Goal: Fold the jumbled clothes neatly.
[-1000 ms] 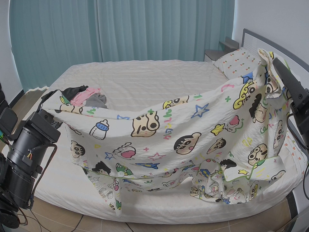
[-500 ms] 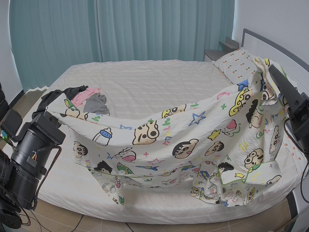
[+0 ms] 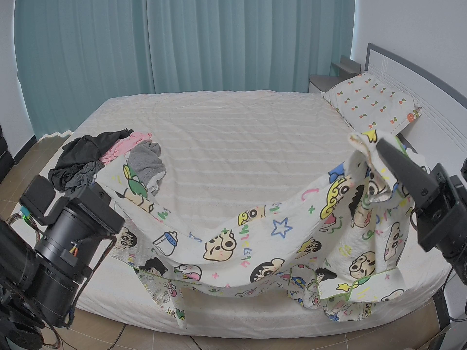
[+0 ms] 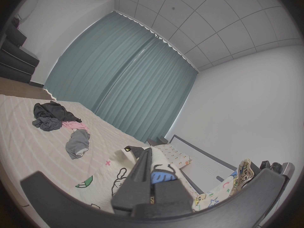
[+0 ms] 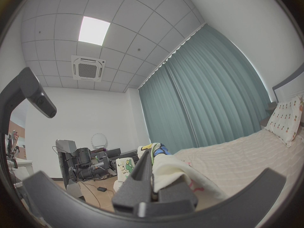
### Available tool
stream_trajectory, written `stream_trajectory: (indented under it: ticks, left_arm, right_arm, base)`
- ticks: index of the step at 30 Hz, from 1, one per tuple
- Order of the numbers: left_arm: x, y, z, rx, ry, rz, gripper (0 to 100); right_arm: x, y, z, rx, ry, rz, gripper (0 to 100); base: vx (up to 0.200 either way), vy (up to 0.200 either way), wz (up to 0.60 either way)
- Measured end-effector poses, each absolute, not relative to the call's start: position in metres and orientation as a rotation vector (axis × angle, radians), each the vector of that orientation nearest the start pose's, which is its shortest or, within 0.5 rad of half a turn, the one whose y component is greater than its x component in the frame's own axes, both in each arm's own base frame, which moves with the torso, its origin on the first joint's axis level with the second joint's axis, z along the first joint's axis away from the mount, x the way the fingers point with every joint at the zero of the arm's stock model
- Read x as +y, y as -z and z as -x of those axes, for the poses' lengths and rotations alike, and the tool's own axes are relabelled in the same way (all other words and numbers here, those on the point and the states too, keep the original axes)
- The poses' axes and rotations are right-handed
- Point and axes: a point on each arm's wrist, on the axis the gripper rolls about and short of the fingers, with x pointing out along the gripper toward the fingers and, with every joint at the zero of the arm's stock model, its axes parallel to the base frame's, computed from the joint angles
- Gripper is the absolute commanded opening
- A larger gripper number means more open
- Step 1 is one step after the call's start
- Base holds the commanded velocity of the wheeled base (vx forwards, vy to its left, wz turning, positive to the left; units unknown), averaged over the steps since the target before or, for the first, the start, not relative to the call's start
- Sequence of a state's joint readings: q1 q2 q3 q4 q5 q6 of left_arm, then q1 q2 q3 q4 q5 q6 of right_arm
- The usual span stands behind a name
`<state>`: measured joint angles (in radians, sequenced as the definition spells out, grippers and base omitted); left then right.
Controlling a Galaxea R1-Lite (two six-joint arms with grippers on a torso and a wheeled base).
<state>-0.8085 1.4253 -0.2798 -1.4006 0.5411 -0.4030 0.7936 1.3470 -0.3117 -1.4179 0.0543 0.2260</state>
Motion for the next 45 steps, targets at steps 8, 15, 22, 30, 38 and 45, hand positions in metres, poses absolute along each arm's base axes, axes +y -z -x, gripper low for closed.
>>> stream_trajectory:
  ticks: [8, 15, 22, 30, 38, 45]
  left_arm:
    - [-0.142, -0.184, -0.152, -0.101, 0.288, 0.561, 0]
    - [-0.144, -0.180, -0.154, -0.087, 0.289, 0.554, 0]
    - [-0.144, -0.178, -0.153, -0.078, 0.293, 0.548, 0]
    - [-0.142, -0.181, -0.151, -0.087, 0.297, 0.545, 0]
    - [-0.135, -0.192, -0.144, -0.130, 0.304, 0.543, 0]
    - [-0.131, -0.196, -0.132, -0.100, 0.331, 0.521, 0]
  right_arm:
    - [0.135, -0.211, -0.139, -0.216, -0.849, -0.371, 0]
    - [0.134, -0.209, -0.138, -0.209, -0.859, -0.367, 0]
    - [0.131, -0.212, -0.134, -0.223, -0.882, -0.369, 0]
    - [0.128, -0.218, -0.126, -0.249, -0.913, -0.380, 0]
    - [0.124, -0.226, -0.111, -0.275, -0.974, -0.394, 0]
    - [0.117, -0.225, -0.101, -0.216, -1.052, -0.381, 0]
  base:
    - [-0.025, 0.000, 0.00]
    - [-0.200, 0.000, 0.00]
    - [-0.114, 0.000, 0.00]
    - [0.000, 0.000, 0.00]
    - [0.000, 0.000, 0.00]
    - [0.000, 0.000, 0.00]
